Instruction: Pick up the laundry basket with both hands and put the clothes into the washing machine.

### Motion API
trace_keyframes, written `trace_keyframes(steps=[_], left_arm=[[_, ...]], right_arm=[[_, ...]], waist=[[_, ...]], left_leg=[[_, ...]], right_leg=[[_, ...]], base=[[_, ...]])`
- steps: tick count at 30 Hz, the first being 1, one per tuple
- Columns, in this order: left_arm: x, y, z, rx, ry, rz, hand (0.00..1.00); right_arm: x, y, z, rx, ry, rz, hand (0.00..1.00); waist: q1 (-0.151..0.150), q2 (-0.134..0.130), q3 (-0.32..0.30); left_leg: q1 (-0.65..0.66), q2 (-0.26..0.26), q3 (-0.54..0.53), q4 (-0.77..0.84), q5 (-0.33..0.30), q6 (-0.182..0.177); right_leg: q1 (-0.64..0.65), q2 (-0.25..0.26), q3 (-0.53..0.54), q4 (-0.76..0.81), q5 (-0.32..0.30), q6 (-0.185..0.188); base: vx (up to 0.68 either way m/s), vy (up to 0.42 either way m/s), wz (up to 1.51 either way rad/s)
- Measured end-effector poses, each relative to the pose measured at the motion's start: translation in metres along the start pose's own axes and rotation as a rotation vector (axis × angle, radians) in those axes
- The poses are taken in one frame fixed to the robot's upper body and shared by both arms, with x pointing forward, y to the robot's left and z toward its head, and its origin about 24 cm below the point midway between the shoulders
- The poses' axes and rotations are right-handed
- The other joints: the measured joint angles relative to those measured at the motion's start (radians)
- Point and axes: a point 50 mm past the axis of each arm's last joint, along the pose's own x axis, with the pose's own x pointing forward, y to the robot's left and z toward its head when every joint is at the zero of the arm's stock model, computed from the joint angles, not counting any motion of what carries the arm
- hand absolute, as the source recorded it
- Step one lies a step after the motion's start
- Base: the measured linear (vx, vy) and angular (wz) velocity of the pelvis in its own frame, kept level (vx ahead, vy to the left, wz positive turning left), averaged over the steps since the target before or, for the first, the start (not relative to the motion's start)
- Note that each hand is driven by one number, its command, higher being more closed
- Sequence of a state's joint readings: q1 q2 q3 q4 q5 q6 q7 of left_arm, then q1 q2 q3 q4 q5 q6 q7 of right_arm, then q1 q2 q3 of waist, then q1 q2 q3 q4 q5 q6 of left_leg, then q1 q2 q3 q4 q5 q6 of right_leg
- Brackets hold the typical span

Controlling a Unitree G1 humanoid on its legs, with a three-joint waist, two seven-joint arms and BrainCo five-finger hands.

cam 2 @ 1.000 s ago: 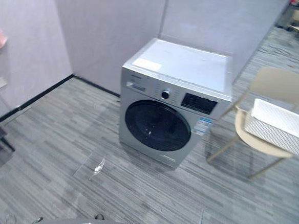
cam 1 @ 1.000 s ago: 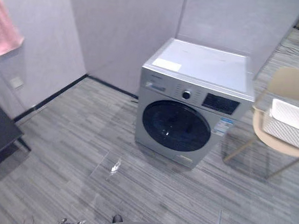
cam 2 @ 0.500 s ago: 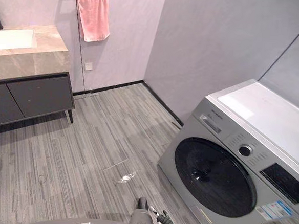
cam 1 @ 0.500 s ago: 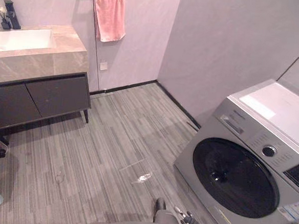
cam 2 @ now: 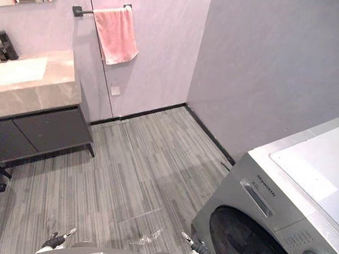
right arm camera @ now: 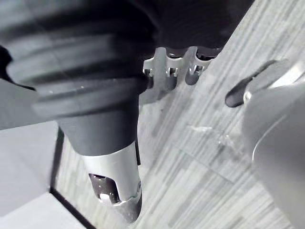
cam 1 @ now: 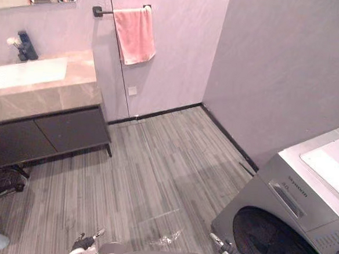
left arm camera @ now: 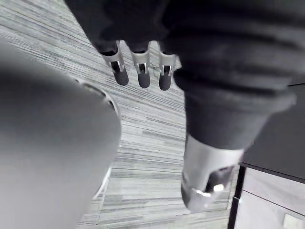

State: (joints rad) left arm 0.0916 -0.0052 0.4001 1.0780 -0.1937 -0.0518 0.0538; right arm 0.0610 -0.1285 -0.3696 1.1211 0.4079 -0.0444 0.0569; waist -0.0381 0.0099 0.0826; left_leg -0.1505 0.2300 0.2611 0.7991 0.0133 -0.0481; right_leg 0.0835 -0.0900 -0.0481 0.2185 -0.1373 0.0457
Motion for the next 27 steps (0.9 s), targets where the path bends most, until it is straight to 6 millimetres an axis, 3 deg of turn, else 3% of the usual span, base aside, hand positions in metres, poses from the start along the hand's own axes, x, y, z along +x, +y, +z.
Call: trace_keyframes(steps=[1,2,3,4,5,6,10,12,13,15,16,18,20,23,25,26,27], left_arm=[[0.000,-0.001,0.000,0.014,-0.002,-0.006,0.00],[0.000,-0.004,0.003,0.044,-0.010,-0.017,0.00],[0.000,-0.006,0.003,0.056,-0.010,-0.024,0.00],[0.000,-0.009,0.001,0.066,-0.004,-0.034,0.00],[-0.001,-0.010,-0.002,0.068,0.004,-0.036,0.00],[0.000,-0.005,0.002,0.049,-0.010,-0.022,0.00],[0.001,0.007,0.000,0.067,0.009,0.014,0.00],[0.001,0.010,-0.001,0.097,0.019,0.020,0.00],[0.001,0.010,-0.003,0.122,0.029,0.016,0.00],[0.002,0.006,-0.001,0.184,0.029,-0.003,0.00],[0.002,0.006,0.002,0.205,0.022,-0.010,0.00],[0.004,0.006,0.009,0.237,0.006,-0.013,0.00],[0.005,0.003,0.014,0.262,-0.007,-0.025,0.00],[0.006,0.001,0.014,0.276,0.001,-0.030,0.00],[0.006,0.000,0.015,0.315,-0.002,-0.041,0.00],[0.006,0.000,0.015,0.340,0.002,-0.046,0.00],[0.006,0.004,0.018,0.358,-0.003,-0.040,0.00]], right_arm=[[-0.001,-0.004,-0.004,0.007,0.009,-0.016,0.00],[-0.002,-0.007,-0.007,0.055,0.017,-0.041,0.00],[-0.001,-0.007,-0.005,0.085,0.011,-0.046,0.00],[-0.001,-0.008,-0.003,0.109,0.002,-0.053,0.00],[-0.001,-0.011,-0.002,0.107,-0.002,-0.059,0.00],[-0.001,0.000,-0.010,0.119,0.021,-0.036,0.00],[-0.002,0.018,-0.022,0.142,0.045,0.007,0.00],[-0.005,0.018,-0.029,0.144,0.058,0.007,0.00],[-0.005,0.017,-0.029,0.140,0.051,0.006,0.00],[-0.006,0.015,-0.028,0.120,0.038,0.012,0.00],[-0.010,0.008,-0.037,0.105,0.063,-0.004,0.00],[-0.015,0.003,-0.053,0.103,0.107,-0.020,0.00],[-0.015,0.002,-0.053,0.103,0.107,-0.023,0.00],[-0.016,0.000,-0.055,0.108,0.109,-0.030,0.00],[-0.016,0.000,-0.055,0.108,0.113,-0.030,0.00],[-0.017,-0.001,-0.057,0.107,0.123,-0.034,0.00],[-0.018,-0.002,-0.063,0.108,0.150,-0.042,0.00]], waist=[[-0.002,0.002,0.000],[-0.012,0.005,0.009],[-0.024,0.012,0.025],[-0.031,0.030,0.042],[-0.027,0.046,0.048],[-0.007,0.020,0.051],[-0.009,-0.034,0.042],[-0.012,-0.047,0.028],[-0.027,-0.045,0.027],[-0.041,-0.051,0.027],[-0.041,-0.044,0.034],[-0.038,-0.072,0.033],[-0.026,-0.073,0.034],[-0.029,-0.069,0.032],[-0.029,-0.069,0.032],[-0.030,-0.074,0.029],[-0.029,-0.100,0.015]], left_leg=[[0.002,-0.007,-0.004,-0.018,-0.039,-0.013],[0.010,-0.023,0.024,-0.102,-0.146,-0.034],[0.031,-0.037,0.057,-0.224,-0.179,-0.043],[0.066,-0.046,0.127,-0.386,-0.161,-0.022],[0.085,-0.050,0.148,-0.471,-0.141,0.025],[0.115,-0.104,0.146,-0.528,-0.124,0.033],[0.222,-0.205,0.147,-0.689,-0.075,0.054],[0.267,-0.248,0.127,-0.760,-0.072,0.055],[0.288,-0.262,0.107,-0.793,-0.072,0.055],[0.297,-0.252,0.079,-0.794,-0.072,0.055],[0.310,-0.239,0.053,-0.794,-0.064,0.067],[0.319,-0.226,0.033,-0.787,-0.055,0.075],[0.322,-0.201,0.025,-0.785,-0.061,0.056],[0.322,-0.148,0.009,-0.774,-0.073,0.008],[0.310,-0.115,0.000,-0.759,-0.081,-0.033],[0.308,-0.098,-0.013,-0.746,-0.077,-0.059],[0.312,-0.100,-0.017,-0.747,-0.071,-0.093]], right_leg=[[0.002,-0.005,-0.022,0.000,-0.003,-0.003],[0.005,-0.016,-0.064,-0.002,-0.013,-0.004],[0.013,-0.024,-0.103,-0.003,-0.016,-0.002],[0.020,-0.024,-0.137,0.003,-0.030,0.013],[0.020,-0.012,-0.152,0.023,-0.048,0.022],[0.019,-0.042,-0.116,0.052,-0.077,0.017],[0.057,-0.100,-0.100,0.037,-0.102,0.022],[0.071,-0.127,-0.100,0.069,-0.109,0.026],[0.024,-0.137,-0.081,0.186,-0.103,0.028],[-0.096,-0.128,-0.015,0.438,-0.034,0.029],[-0.147,-0.114,0.031,0.557,0.022,0.020],[-0.169,-0.117,0.043,0.609,-0.024,0.015],[-0.216,-0.142,0.032,0.578,-0.075,0.010],[-0.208,-0.171,0.046,0.356,-0.065,0.023],[-0.209,-0.169,0.075,0.211,-0.013,0.034],[-0.205,-0.169,0.091,0.139,0.043,0.046],[-0.182,-0.178,0.091,0.075,0.154,0.085]], base=[[0.14,-0.054,1.02],[0.06,0.007,1.17],[0.07,0.075,1.37],[0.04,0.099,1.11],[0.02,0.122,0.92],[0.00,0.079,0.55],[0.04,0.082,0.10],[0.08,0.097,0.02],[0.07,0.081,0.25],[0.09,0.031,0.54],[0.15,-0.039,0.84],[0.12,-0.076,0.64],[0.10,-0.119,0.09],[0.14,-0.240,0.07],[0.16,-0.339,0.04],[0.25,-0.503,0.16],[0.23,-0.477,0.19]])
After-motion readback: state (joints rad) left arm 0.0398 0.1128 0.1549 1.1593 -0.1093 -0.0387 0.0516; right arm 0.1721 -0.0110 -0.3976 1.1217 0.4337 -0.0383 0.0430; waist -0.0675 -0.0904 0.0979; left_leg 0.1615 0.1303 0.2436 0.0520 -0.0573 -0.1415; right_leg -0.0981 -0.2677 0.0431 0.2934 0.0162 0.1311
